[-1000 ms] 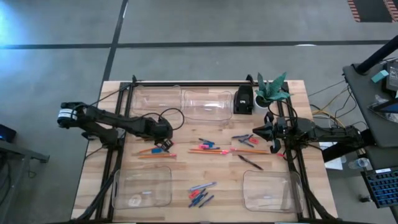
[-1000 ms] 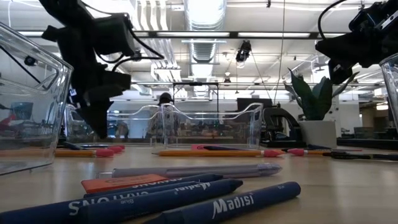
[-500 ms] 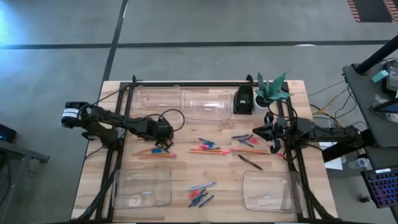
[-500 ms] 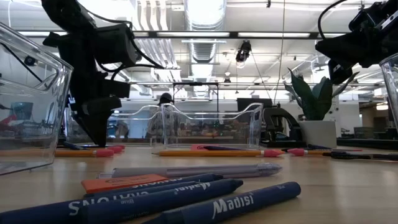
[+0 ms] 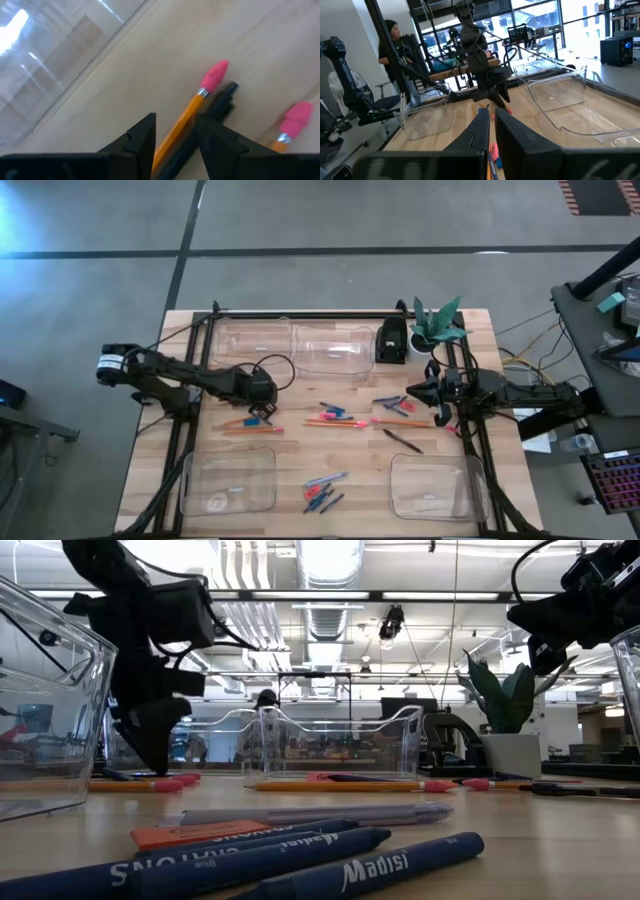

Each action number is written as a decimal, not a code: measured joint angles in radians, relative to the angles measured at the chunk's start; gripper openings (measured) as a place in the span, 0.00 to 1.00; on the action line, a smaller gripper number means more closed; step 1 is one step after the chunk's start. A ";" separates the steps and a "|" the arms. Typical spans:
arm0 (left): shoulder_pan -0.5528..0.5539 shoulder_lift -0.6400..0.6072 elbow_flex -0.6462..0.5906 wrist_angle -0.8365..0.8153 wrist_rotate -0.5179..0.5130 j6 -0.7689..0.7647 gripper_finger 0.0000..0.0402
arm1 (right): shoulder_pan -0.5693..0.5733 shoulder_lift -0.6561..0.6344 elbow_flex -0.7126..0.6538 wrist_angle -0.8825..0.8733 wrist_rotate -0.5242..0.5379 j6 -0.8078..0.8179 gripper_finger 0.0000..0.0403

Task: Sort crayons/erasers/pens/pencils in bins
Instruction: Put the orange pencil into the top left transparent bin

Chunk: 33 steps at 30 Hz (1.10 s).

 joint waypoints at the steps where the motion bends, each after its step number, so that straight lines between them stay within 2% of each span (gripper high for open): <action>1: 0.000 0.006 -0.001 0.001 0.000 0.000 0.31 | 0.000 0.000 0.000 0.000 0.000 0.000 0.06; 8: -0.001 0.063 0.000 0.007 -0.035 -0.025 0.31 | 0.000 0.000 0.000 0.001 0.000 0.000 0.06; 15: 0.002 0.081 0.009 0.003 0.028 -0.010 0.30 | 0.000 0.000 0.000 0.000 0.000 0.000 0.06; 27: 0.001 0.077 0.011 0.015 0.089 0.011 0.03 | 0.000 0.000 0.000 0.000 0.000 0.000 0.06; 33: 0.001 0.076 0.020 0.007 0.088 0.034 0.03 | 0.000 0.000 0.000 0.000 0.000 0.000 0.06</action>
